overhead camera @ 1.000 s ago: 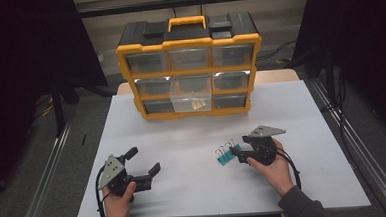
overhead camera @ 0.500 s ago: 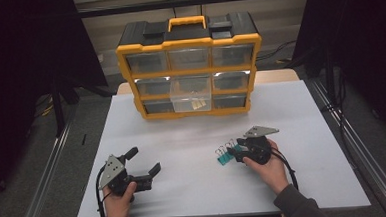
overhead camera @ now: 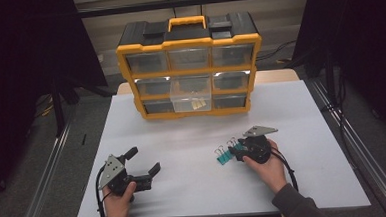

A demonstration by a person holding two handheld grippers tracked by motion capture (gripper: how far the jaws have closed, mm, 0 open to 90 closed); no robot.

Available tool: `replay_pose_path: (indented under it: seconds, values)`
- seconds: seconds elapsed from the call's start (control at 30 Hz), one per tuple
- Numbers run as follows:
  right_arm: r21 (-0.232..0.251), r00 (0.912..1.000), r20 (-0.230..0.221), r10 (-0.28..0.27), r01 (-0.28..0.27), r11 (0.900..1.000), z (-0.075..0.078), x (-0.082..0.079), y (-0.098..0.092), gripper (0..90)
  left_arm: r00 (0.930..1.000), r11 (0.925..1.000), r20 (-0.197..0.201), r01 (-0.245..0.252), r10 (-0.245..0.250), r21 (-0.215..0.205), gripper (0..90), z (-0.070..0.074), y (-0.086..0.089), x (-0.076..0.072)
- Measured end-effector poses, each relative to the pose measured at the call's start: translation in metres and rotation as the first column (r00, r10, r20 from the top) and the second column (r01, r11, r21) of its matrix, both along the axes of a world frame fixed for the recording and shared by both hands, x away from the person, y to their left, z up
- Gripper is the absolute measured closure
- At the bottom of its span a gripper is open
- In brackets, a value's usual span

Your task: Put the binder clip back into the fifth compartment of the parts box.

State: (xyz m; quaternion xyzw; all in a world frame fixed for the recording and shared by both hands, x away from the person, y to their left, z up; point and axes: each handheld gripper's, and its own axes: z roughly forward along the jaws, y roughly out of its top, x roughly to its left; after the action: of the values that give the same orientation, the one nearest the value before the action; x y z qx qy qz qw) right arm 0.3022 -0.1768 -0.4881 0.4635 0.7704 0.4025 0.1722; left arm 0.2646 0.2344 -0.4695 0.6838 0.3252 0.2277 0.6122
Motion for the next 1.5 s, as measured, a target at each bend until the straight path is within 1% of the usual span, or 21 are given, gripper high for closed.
replay_pose_path:
  seconds: [0.03, 0.13, 0.23, 0.27, 0.37, 0.4, 0.43, 0.47, 0.53, 0.57, 0.67, 0.73, 0.8, 0.87, 0.93, 0.97, 1.07, 1.27, 1.37, 1.47, 1.5]
  values:
    - [-0.01, 1.0, -0.004, 0.002, -0.002, 1.0, -0.001, 0.0, 0.001, 48.6, 1.0, 0.9999, 0.003, 0.004, -0.004, 0.012, 1.6, 0.0, 0.001, 0.0]
    - [-0.018, 0.9999, -0.014, -0.004, 0.004, 1.0, -0.001, 0.0, 0.002, 48.3, 1.0, 1.0, 0.001, 0.002, -0.002, 0.001, 1.6, 0.0, 0.0, 0.0]
    - [-0.021, 0.9999, -0.015, 0.005, -0.005, 1.0, -0.002, 0.002, 0.001, 48.7, 1.0, 1.0, 0.002, 0.002, -0.002, 0.006, 1.6, 0.0, 0.001, 0.001]
    - [-0.023, 0.9999, -0.012, 0.004, -0.005, 1.0, -0.001, 0.002, 0.002, 48.9, 1.0, 1.0, -0.002, -0.001, 0.001, -0.001, 1.7, 0.0, 0.0, 0.0]
    - [-0.037, 1.0, 0.01, 0.002, -0.002, 0.999, 0.0, 0.0, 0.001, 50.3, 1.0, 1.0, 0.001, 0.001, -0.001, 0.001, 1.6, 0.0, 0.0, 0.0]
    - [-0.015, 0.9998, 0.013, -0.016, 0.017, 1.0, 0.003, -0.001, 0.0, 50.3, 1.0, 1.0, 0.001, 0.0, 0.0, 0.001, 1.7, 0.0, 0.0, 0.0]
    - [-0.015, 0.9998, 0.013, -0.016, 0.017, 1.0, 0.003, -0.001, 0.0, 50.3, 1.0, 0.9999, 0.003, 0.002, -0.002, 0.01, 1.7, 0.0, 0.001, 0.0]
    - [-0.007, 0.9995, 0.03, -0.01, 0.01, 1.0, 0.004, -0.001, -0.001, 50.3, 0.9999, 0.9998, 0.011, 0.012, -0.012, 0.013, 1.6, 0.001, 0.002, 0.001]
    - [0.009, 0.9989, 0.045, -0.01, 0.009, 1.0, 0.007, -0.002, -0.003, 50.3, 0.9999, 0.9999, 0.009, 0.011, -0.011, 0.008, 1.7, 0.001, 0.002, 0.001]
    - [0.019, 0.9985, 0.054, -0.013, 0.012, 1.0, 0.009, -0.003, -0.003, 50.3, 0.9999, 0.9999, 0.01, 0.006, -0.006, 0.016, 1.7, 0.001, 0.002, 0.001]
    - [0.054, 0.9966, 0.08, -0.023, 0.019, 0.998, 0.016, -0.006, -0.004, 50.3, 0.9999, 0.9999, 0.01, 0.012, -0.013, 0.012, 1.6, 0.001, 0.001, 0.001]
    - [0.091, 0.995, 0.097, -0.024, 0.015, 0.996, 0.02, -0.007, -0.006, 50.3, 0.9999, 0.9999, 0.009, 0.012, -0.012, 0.012, 1.6, 0.001, 0.001, 0.001]
    - [0.096, 0.991, 0.132, -0.02, 0.008, 0.995, 0.029, -0.008, -0.006, 50.3, 0.9999, 0.9999, 0.009, 0.011, -0.011, 0.011, 1.7, 0.001, 0.001, 0.001]
    - [0.106, 0.9884, 0.15, -0.023, 0.007, 0.994, 0.037, -0.008, -0.004, 50.3, 0.9999, 0.9999, 0.009, 0.012, -0.012, 0.01, 1.7, 0.001, 0.001, 0.001]
    - [0.109, 0.9867, 0.161, -0.025, 0.008, 0.994, 0.039, -0.008, -0.004, 50.3, 0.9999, 0.9999, 0.009, 0.012, -0.012, 0.01, 1.7, 0.001, 0.001, 0.001]
    - [0.123, 0.9842, 0.174, -0.031, 0.01, 0.992, 0.047, -0.008, -0.003, 50.3, 0.9999, 0.9999, 0.009, 0.012, -0.012, 0.01, 1.6, 0.001, 0.001, 0.001]
    - [0.144, 0.9816, 0.188, -0.034, 0.006, 0.99, 0.052, -0.007, -0.003, 50.3, 0.9999, 0.9999, 0.01, 0.012, -0.012, 0.011, 1.6, 0.001, 0.001, 0.001]
    - [0.178, 0.9688, 0.241, -0.056, 0.012, 0.984, 0.068, -0.005, -0.001, 50.3, 0.9999, 0.9998, 0.01, 0.012, -0.013, 0.012, 1.6, 0.001, 0.002, 0.001]
    - [0.184, 0.9664, 0.25, -0.06, 0.014, 0.983, 0.076, -0.004, 0.0, 50.2, 0.9999, 0.9998, 0.01, 0.012, -0.012, 0.014, 1.6, 0.001, 0.001, 0.001]
    - [0.197, 0.9593, 0.273, -0.072, 0.017, 0.98, 0.086, -0.002, 0.001, 50.3, 0.9999, 0.9998, 0.01, 0.012, -0.012, 0.015, 1.7, 0.001, 0.001, 0.001]
    - [0.197, 0.9593, 0.273, -0.072, 0.017, 0.98, 0.086, -0.002, 0.001, 50.3, 0.9999, 0.9998, 0.01, 0.012, -0.012, 0.013, 1.7, 0.001, 0.001, 0.001]
